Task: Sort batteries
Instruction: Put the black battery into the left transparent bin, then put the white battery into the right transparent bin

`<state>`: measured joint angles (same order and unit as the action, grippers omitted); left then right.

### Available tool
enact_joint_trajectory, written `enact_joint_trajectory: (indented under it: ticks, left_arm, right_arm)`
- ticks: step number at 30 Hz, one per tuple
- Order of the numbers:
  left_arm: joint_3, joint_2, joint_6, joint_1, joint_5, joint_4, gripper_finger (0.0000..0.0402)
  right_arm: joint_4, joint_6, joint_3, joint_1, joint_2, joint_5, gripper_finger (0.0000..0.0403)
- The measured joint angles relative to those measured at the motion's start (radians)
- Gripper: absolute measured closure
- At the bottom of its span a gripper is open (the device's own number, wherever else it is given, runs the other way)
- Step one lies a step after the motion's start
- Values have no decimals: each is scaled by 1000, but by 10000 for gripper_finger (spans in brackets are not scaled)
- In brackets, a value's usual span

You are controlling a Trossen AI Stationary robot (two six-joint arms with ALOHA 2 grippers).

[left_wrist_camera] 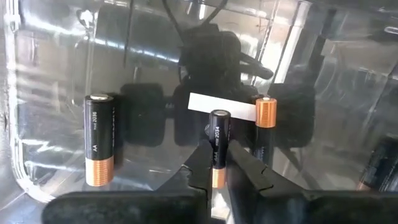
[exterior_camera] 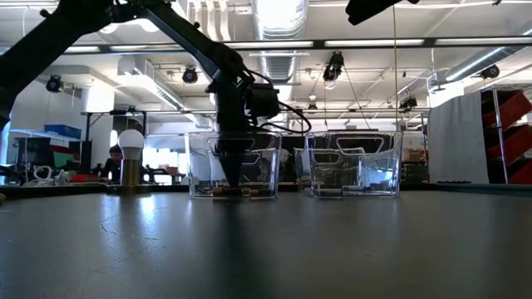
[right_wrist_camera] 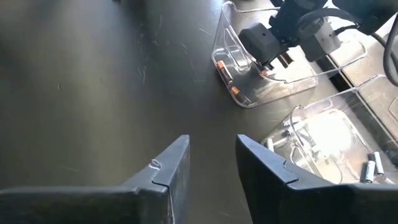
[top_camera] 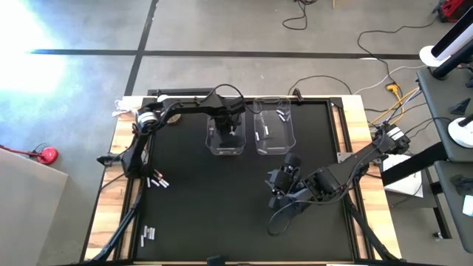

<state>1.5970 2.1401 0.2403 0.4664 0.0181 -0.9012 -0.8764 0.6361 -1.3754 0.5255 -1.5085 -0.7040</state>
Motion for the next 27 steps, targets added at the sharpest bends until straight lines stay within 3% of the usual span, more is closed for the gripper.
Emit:
enact_joint_trajectory:
  ticks: [18,27]
  left_arm:
    - [1,8,-20,0,0,9,373]
    - [16,-12,-47,-4,-2,-10,314]
  right_arm:
    - [1,0,0,0,0,-1,245]
    - [1,0,0,0,0,0,257]
